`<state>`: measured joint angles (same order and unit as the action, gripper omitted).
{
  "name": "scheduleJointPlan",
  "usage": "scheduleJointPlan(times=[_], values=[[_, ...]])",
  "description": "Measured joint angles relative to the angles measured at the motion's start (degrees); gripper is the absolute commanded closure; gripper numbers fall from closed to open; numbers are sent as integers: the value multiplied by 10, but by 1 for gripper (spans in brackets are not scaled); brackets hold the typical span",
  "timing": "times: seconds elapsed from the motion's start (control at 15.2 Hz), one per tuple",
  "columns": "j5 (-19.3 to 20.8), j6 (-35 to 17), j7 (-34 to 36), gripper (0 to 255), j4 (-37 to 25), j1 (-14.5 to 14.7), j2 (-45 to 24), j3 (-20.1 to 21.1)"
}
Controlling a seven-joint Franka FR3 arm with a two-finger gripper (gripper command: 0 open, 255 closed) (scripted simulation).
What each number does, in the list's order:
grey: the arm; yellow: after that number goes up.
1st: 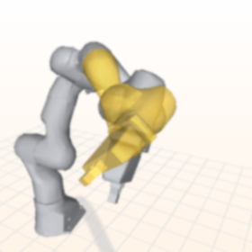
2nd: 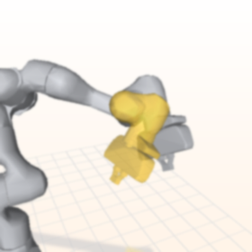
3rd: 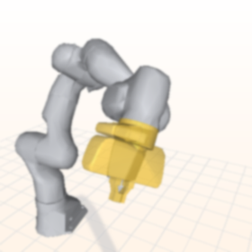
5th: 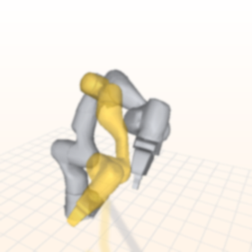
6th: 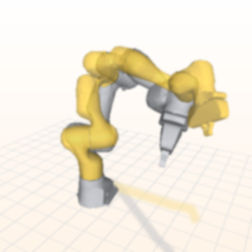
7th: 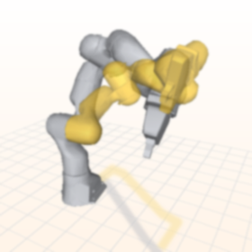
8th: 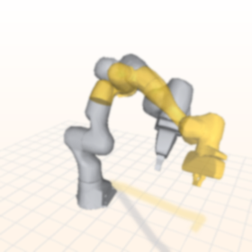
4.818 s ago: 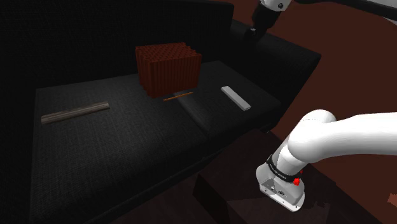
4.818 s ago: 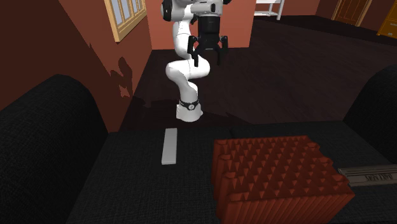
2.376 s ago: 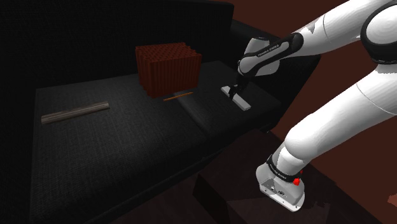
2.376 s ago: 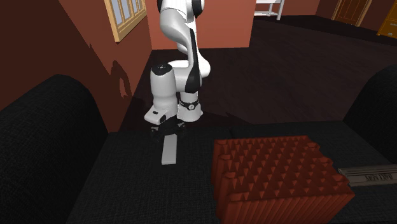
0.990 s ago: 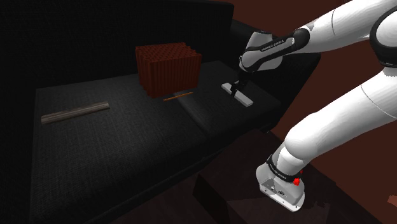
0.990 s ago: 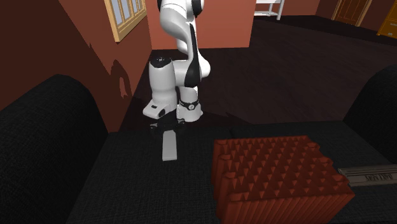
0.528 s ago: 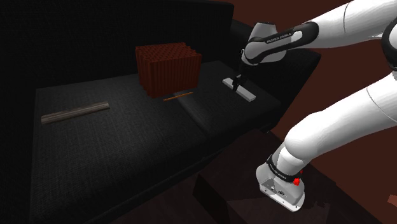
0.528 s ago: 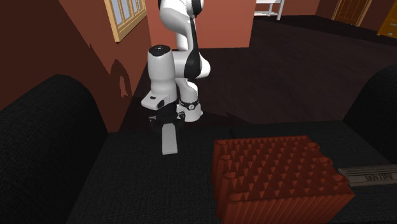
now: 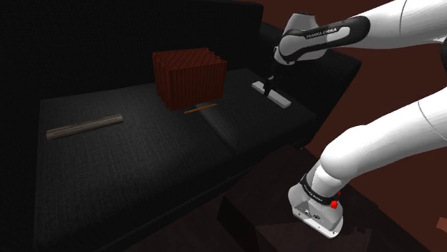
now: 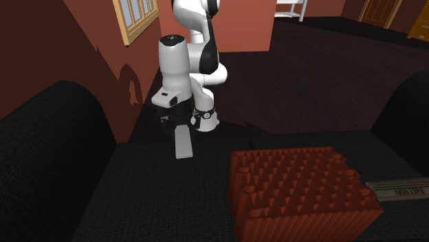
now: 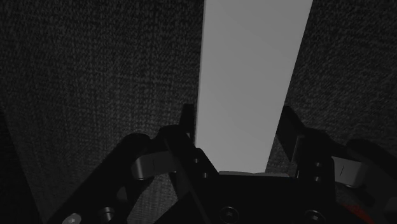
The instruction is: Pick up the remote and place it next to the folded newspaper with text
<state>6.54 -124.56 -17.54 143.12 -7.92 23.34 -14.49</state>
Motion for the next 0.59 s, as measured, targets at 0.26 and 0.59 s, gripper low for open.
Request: scheduleJointPlan(times=[0.26, 0.59], values=[[-11, 3, 53, 255, 17, 21, 16, 41], [-31, 9, 128, 255, 26, 53, 30, 98]])
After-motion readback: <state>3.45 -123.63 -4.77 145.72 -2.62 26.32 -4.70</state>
